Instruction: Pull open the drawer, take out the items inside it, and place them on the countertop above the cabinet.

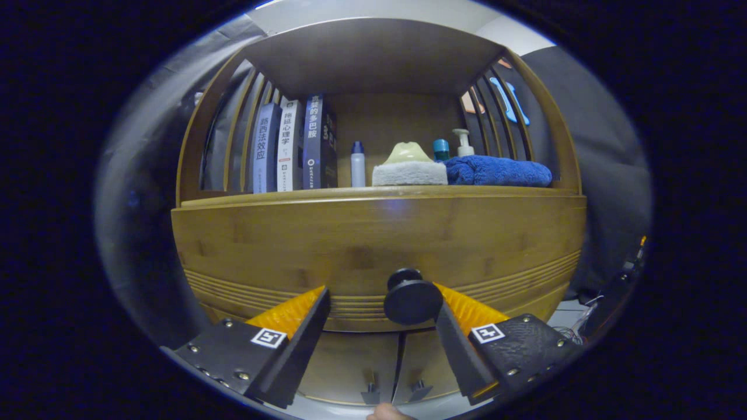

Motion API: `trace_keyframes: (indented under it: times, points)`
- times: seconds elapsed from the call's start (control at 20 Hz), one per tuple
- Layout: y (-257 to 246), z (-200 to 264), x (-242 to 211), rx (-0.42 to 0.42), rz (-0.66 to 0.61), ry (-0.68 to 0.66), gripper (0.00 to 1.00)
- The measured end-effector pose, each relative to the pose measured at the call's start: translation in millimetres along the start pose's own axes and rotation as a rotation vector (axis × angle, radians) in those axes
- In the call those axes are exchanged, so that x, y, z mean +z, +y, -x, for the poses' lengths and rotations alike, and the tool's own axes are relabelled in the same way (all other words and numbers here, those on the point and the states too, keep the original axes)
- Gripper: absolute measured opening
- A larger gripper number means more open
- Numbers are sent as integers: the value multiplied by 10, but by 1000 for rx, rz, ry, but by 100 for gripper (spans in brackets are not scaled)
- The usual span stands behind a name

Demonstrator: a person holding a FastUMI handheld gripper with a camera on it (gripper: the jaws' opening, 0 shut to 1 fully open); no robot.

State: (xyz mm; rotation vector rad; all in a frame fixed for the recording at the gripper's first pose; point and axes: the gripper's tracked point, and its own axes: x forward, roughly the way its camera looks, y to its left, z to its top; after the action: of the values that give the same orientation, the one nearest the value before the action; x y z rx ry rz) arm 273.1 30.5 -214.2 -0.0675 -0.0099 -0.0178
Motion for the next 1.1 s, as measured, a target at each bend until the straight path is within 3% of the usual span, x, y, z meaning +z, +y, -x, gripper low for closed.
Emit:
trace_keyframes:
  times: [0.2, 0.45, 0.75, 1.1]
  points:
    - [19, 96, -236, 46, -27, 21, 99]
    - [-217, 511, -542, -2, -30, 98, 99]
    - [-363, 1115, 193, -4, 91, 58, 99]
    - [-287, 1753, 1296, 32, 30, 3, 99]
